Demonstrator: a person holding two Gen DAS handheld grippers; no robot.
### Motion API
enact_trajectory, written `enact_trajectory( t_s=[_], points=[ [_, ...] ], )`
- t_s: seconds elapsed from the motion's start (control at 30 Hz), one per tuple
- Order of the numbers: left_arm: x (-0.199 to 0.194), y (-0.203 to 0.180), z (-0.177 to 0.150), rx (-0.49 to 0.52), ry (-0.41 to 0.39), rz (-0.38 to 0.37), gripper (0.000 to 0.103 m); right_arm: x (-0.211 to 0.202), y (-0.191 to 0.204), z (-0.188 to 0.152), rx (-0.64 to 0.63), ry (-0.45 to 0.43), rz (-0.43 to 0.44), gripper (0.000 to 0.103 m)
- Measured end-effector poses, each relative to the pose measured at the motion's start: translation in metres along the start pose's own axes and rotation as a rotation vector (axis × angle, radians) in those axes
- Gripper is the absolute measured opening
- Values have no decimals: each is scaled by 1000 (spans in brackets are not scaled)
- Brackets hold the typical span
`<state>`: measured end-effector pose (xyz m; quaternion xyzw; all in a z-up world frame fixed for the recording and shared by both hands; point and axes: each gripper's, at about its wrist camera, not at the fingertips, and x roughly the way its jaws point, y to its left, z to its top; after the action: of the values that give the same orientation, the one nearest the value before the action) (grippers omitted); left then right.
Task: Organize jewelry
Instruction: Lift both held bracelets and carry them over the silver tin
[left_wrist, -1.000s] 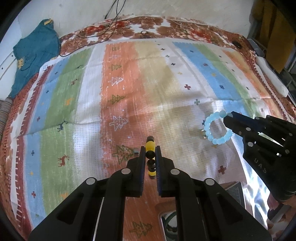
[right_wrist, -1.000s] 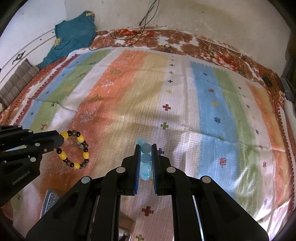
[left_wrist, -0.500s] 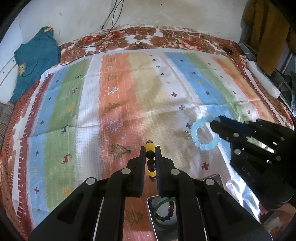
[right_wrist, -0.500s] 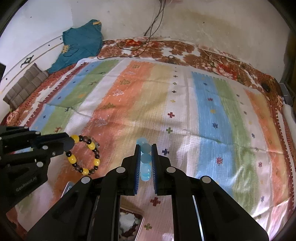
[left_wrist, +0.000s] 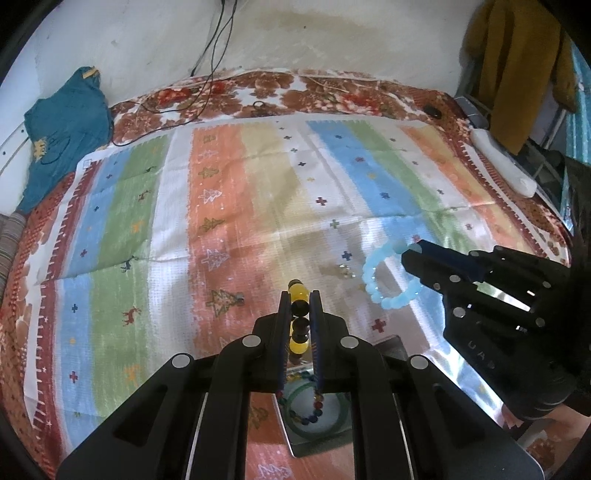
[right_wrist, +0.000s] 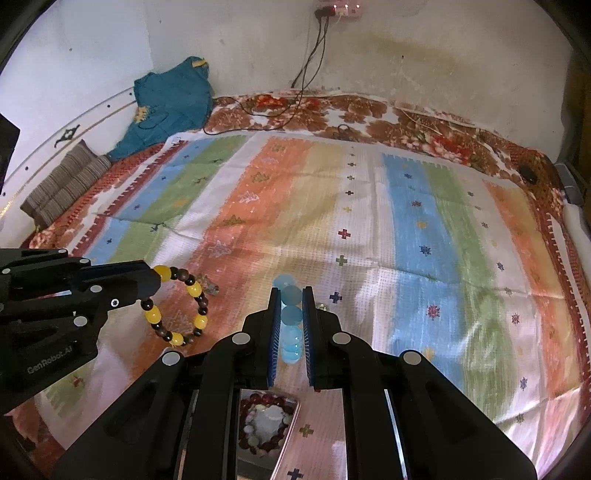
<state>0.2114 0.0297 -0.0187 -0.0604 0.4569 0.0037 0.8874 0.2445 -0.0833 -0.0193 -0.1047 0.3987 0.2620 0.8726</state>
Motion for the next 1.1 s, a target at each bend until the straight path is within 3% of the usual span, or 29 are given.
enact_trajectory(
  t_s=[0.53,1.1],
  points=[
    [-41,-14,-22,22,-53,-43,9,-34,15,-28,-33,-17,17,12],
    [-62,-28,-55,44,-54,-64,10,-63,29,-57,-53,-31,33,12]
  ],
)
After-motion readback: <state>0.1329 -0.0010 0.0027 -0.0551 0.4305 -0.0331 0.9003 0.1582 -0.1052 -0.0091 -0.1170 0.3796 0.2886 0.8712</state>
